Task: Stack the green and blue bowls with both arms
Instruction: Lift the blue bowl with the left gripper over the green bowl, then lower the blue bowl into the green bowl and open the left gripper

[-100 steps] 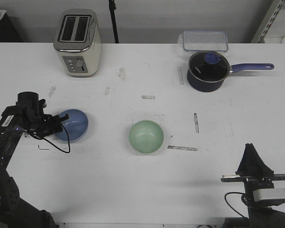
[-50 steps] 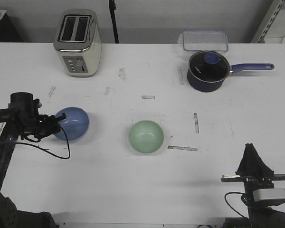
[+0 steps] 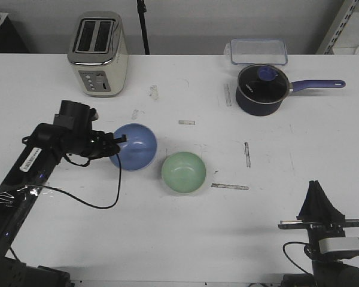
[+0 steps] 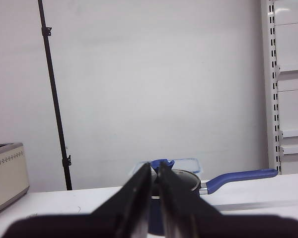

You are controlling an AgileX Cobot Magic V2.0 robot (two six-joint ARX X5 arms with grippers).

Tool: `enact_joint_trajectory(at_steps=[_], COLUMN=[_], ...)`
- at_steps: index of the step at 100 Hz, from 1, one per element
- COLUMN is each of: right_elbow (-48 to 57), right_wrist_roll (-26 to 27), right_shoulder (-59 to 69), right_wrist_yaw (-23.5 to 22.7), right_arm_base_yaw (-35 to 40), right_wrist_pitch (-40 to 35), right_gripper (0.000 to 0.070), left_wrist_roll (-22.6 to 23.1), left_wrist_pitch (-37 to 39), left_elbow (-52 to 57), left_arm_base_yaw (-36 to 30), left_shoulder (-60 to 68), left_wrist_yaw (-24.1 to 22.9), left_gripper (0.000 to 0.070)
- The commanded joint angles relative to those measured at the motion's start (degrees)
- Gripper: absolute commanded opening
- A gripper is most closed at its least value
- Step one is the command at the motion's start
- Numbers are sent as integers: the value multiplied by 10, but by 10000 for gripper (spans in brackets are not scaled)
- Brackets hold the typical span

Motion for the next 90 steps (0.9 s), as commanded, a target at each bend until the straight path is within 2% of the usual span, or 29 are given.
enact_joint_trajectory(at_steps=[1,24,36,74,79,90], right_elbow=[6,6,6,6,6,6], right_wrist_roll=[4,4,4,4,4,4], right_shoulder=[0,0,0,0,0,0], right_wrist_yaw=[0,0,0,0,0,0], right_arm_base_yaw=[0,0,0,0,0,0], right_wrist_pitch=[6,6,6,6,6,6], right_gripper=[18,18,18,18,18,18], left_wrist_roll=[-28,-64,-65,-64,-64,-64], left_wrist_pitch=[14,55,61,61,61,67], left_elbow=[28,66,66,66,66,66], left_arm_base_yaw=[-32,-135,-167,-190,-192,-194], left_shoulder=[29,90,114,170,171,171], left_wrist_yaw=[4,3,1,-1,-1,-1], left_gripper=[1,1,1,6,32,179])
